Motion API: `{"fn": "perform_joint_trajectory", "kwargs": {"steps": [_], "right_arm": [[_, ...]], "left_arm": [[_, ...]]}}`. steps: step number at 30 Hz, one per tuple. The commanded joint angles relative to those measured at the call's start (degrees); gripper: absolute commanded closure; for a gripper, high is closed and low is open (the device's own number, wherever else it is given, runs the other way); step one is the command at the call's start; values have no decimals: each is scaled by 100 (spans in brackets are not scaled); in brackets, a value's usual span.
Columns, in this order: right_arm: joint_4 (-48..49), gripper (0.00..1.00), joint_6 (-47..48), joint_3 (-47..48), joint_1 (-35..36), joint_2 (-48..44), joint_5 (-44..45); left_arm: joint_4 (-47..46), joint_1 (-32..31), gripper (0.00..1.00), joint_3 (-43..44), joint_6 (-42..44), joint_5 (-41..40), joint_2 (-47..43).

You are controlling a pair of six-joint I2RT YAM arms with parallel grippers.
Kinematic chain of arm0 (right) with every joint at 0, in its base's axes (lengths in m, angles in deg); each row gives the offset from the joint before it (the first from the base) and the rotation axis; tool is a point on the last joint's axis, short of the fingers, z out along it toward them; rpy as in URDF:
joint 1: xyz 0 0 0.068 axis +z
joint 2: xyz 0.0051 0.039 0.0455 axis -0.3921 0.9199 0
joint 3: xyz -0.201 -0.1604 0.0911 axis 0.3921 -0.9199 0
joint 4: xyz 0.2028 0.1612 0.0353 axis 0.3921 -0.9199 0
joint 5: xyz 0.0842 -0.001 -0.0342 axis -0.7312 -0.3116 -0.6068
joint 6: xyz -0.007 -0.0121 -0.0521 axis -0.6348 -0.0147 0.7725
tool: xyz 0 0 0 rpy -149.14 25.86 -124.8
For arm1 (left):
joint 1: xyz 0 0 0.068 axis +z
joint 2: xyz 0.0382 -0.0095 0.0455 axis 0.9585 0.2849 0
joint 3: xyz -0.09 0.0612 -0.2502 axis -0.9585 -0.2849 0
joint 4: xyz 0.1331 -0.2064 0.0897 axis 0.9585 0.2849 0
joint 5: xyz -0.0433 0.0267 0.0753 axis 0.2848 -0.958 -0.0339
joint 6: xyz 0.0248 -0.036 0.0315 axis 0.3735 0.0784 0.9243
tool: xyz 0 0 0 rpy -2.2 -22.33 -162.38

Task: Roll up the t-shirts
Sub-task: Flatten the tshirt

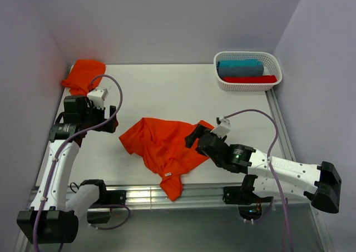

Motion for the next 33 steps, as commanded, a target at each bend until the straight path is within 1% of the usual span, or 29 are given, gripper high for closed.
{"fn": "perform_joint_trajectory", "kwargs": {"steps": [1, 6, 11, 13, 16, 20, 23, 27, 33], "right_arm": [[-102, 0, -143, -43, 41, -118, 136], [-374, 1, -327, -174, 67, -126, -137], [-286, 10, -625, -447, 242, -171, -559], [-339, 12, -809, -518, 488, -109, -646], [-278, 14, -933, -606, 813, 154, -761], [-242, 14, -1197, -606, 1121, 751, -875], [-15, 14, -1355, -746, 1218, 893, -945], [696, 14, -1522, -1220, 1218, 797, -1051], [1215, 14, -1549, -1397, 1104, 866, -1042]], "left_arm": [[1, 12, 1, 243, 97, -18, -41], [19, 12, 1, 278, 132, -62, -23], [19, 12, 1, 296, 185, -115, 21], [1, 12, 1, 304, 194, -123, 30], [71, 12, 1, 348, 194, -132, 56], [63, 12, 1, 384, 211, -167, 30], [89, 12, 1, 375, 211, -176, 30], [115, 12, 1, 392, 211, -159, 47], [107, 12, 1, 428, 176, -132, 109]]}}
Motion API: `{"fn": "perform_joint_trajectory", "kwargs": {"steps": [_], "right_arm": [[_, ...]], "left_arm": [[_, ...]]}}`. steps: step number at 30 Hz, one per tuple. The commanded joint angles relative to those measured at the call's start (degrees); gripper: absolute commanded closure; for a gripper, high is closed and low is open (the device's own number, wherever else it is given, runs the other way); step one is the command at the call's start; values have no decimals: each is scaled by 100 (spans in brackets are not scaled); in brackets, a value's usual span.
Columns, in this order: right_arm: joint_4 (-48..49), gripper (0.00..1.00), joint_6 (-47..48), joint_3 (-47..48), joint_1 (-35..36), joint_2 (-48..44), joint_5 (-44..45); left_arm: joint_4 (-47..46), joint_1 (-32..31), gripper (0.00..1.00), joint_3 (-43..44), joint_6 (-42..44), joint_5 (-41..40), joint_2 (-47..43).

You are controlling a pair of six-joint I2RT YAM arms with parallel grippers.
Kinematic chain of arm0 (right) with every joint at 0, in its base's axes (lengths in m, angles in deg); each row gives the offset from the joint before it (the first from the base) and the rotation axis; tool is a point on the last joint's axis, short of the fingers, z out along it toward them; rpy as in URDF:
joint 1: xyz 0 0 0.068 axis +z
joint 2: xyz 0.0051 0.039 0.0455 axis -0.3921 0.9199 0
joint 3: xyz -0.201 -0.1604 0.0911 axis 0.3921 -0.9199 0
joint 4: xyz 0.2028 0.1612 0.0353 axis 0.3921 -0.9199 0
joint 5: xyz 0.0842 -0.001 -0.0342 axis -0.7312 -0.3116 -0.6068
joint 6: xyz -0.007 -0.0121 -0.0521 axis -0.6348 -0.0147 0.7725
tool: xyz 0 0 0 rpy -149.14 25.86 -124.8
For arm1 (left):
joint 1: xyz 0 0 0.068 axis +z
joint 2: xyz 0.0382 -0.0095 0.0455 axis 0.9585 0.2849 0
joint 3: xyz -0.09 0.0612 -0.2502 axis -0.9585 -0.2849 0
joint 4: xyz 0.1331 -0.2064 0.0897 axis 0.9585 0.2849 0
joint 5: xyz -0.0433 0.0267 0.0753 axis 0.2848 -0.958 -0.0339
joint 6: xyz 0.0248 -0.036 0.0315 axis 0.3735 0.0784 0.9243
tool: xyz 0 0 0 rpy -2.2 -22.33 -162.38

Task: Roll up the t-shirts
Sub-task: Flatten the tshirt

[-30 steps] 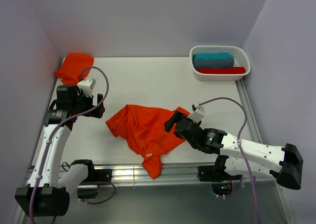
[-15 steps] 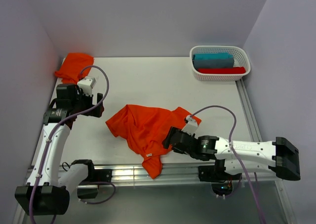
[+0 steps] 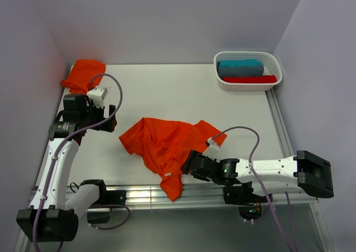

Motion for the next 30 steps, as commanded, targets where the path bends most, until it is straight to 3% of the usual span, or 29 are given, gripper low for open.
{"fn": "perform_joint_trajectory", "kwargs": {"steps": [1, 5, 10, 14, 15, 18, 24, 30], "right_arm": [[506, 14, -89, -94, -109, 130, 16], [814, 17, 8, -94, -250, 359, -99], [859, 35, -71, -59, -373, 544, -82], [858, 66, -89, -199, -487, 316, -29], [780, 81, -89, -208, -539, 246, -20], [465, 100, 121, -147, -829, -254, 41], [-371, 100, 1061, 467, -1848, -1125, 60], [-1040, 100, 2290, 1732, -3140, -794, -37]], "left_arm": [[-27, 12, 1, 264, 69, 8, 21], [-27, 12, 1, 255, 51, -1, 39], [-18, 12, 1, 246, 34, 16, 65], [-27, 12, 1, 229, 43, 8, 65], [-27, 12, 1, 237, 43, 8, 92], [-36, 12, 1, 220, 43, 34, 118], [17, 12, 4, 228, 113, 297, 329], [193, 12, 10, 351, 324, 753, 891]]}}
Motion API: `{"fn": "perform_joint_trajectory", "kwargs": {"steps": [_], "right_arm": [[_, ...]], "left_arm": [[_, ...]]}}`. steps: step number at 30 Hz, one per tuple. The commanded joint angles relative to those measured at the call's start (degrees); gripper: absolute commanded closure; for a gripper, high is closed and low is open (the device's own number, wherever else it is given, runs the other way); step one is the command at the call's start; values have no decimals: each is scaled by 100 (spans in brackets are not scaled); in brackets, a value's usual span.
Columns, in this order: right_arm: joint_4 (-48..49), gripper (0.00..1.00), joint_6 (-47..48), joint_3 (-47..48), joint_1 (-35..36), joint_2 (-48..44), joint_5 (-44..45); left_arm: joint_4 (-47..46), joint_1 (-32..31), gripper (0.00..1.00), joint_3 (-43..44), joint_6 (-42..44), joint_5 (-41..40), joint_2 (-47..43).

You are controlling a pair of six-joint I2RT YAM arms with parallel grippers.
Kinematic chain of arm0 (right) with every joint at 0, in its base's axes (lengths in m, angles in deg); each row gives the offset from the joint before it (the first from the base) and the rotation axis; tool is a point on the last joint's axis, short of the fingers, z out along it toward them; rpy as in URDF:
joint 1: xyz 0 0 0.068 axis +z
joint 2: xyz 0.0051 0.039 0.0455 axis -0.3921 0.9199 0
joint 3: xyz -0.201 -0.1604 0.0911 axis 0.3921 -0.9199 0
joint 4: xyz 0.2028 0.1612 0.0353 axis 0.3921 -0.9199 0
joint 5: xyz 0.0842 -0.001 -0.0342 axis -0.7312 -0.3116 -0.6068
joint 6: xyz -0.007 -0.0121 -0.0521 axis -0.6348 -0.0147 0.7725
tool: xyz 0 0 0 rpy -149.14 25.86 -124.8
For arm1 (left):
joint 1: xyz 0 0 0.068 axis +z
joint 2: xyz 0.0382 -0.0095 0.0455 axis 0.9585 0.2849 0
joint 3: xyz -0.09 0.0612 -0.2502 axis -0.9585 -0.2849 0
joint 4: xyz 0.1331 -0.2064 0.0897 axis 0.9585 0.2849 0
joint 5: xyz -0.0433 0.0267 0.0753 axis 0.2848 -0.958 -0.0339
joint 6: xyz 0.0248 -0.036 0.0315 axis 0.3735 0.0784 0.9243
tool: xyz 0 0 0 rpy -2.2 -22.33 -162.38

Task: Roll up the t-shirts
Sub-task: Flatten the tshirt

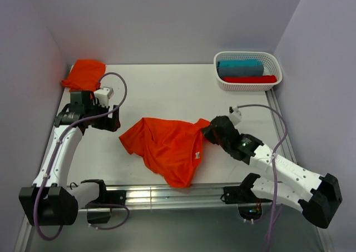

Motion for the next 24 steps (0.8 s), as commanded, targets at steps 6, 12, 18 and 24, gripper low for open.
{"fn": "perform_joint_trajectory", "kwargs": {"steps": [6, 12, 18, 24], "right_arm": [[-587, 100, 1677, 1368, -1260, 939, -31], [-481, 100, 2197, 1579, -2139, 1362, -137], [-577, 100, 2575, 2115, -2589, 2038, -137], [-815, 66, 2628, 2502, -2660, 2233, -154]], "left_arm": [[308, -58, 19, 431, 434, 614, 954], [176, -427, 28, 449, 566, 228, 1648], [-44, -788, 32, 501, 522, -335, 2360], [-158, -858, 34, 484, 540, -468, 2888]]}}
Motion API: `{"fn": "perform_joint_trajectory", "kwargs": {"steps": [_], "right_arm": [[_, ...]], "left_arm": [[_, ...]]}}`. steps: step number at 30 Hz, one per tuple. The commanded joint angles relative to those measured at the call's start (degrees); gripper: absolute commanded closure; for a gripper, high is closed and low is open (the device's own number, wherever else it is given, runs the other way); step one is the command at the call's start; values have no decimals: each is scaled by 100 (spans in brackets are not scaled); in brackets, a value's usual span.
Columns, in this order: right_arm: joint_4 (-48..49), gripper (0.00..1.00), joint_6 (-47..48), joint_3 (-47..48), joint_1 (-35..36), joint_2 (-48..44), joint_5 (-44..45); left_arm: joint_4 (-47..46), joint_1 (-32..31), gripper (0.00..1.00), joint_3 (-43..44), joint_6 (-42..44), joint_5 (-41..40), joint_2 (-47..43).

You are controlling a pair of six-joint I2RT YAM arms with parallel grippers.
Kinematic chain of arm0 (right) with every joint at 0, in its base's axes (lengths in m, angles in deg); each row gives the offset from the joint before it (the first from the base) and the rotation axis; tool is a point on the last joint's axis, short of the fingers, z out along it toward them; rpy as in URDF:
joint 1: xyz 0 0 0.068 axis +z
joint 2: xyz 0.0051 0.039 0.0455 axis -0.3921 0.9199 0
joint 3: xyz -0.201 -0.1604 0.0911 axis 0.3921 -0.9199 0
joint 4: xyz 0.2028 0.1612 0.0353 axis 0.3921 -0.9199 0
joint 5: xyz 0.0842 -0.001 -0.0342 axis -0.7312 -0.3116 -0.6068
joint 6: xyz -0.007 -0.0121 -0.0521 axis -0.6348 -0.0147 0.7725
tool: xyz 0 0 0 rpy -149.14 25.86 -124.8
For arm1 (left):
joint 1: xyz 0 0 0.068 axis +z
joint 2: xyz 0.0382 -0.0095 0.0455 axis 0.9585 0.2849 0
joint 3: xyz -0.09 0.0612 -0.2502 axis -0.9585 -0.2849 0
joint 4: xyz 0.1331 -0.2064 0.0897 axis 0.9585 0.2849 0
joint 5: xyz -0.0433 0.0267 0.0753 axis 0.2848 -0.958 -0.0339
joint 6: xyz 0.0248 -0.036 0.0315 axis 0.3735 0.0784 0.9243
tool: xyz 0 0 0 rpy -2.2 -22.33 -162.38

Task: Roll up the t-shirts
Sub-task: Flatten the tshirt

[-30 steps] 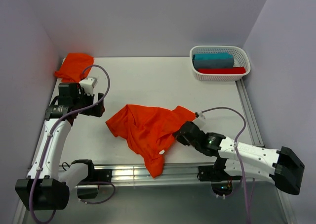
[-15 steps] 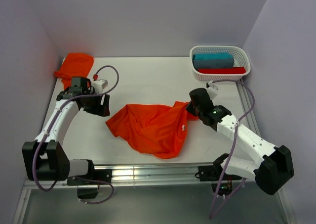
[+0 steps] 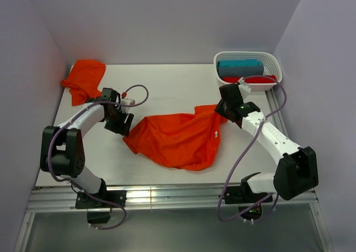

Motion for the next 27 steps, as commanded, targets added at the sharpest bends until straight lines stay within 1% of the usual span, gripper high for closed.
{"fn": "perform_joint_trajectory", "kwargs": {"steps": [1, 4, 5, 8, 9, 12, 13, 15, 16, 18, 19, 22, 23, 27], "right_arm": [[-203, 52, 162, 273, -45, -91, -38], [-221, 39, 22, -42, 60, -494, -83], [-256, 38, -74, -139, 164, -739, -83], [-299, 38, -407, -623, 472, -1179, -40], [-335, 37, -531, -841, 821, -1285, 22], [-405, 37, -1058, -1203, 1455, -1602, 119], [-423, 38, -1390, -1447, 1875, -1768, 136], [-362, 38, -1726, -1825, 2317, -1945, 163], [-379, 38, -1901, -1915, 2763, -2024, 198], [-510, 39, -2402, -2082, 3169, -2174, 364], [-624, 39, -2700, -2109, 3563, -2252, 409], [-957, 39, -3219, -2083, 4092, -2297, 645], [-1029, 39, -3300, -2057, 4373, -2280, 681], [-1187, 39, -3695, -2047, 4840, -2060, 682]], "left_arm": [[-163, -47, 33, 178, 127, -142, 132], [-206, -109, 31, 178, 92, -125, 369], [-207, -126, 31, 187, 83, -124, 413], [-259, -153, 31, 195, 56, -54, 554], [-268, -162, 32, 187, 30, -63, 598], [-338, -170, 32, 169, 4, -63, 703], [-356, -162, 33, 143, -14, -28, 747], [-374, -170, 34, 143, -40, 60, 800], [-382, -170, 34, 143, -66, 86, 861], [-400, -179, 35, 160, -102, 174, 906], [-409, -188, 36, 195, -111, 175, 975], [-409, -214, 38, 230, -163, 227, 1046], [-418, -223, 40, 239, -189, 253, 1064], [-435, -267, 45, 257, -277, 315, 1125]]}}
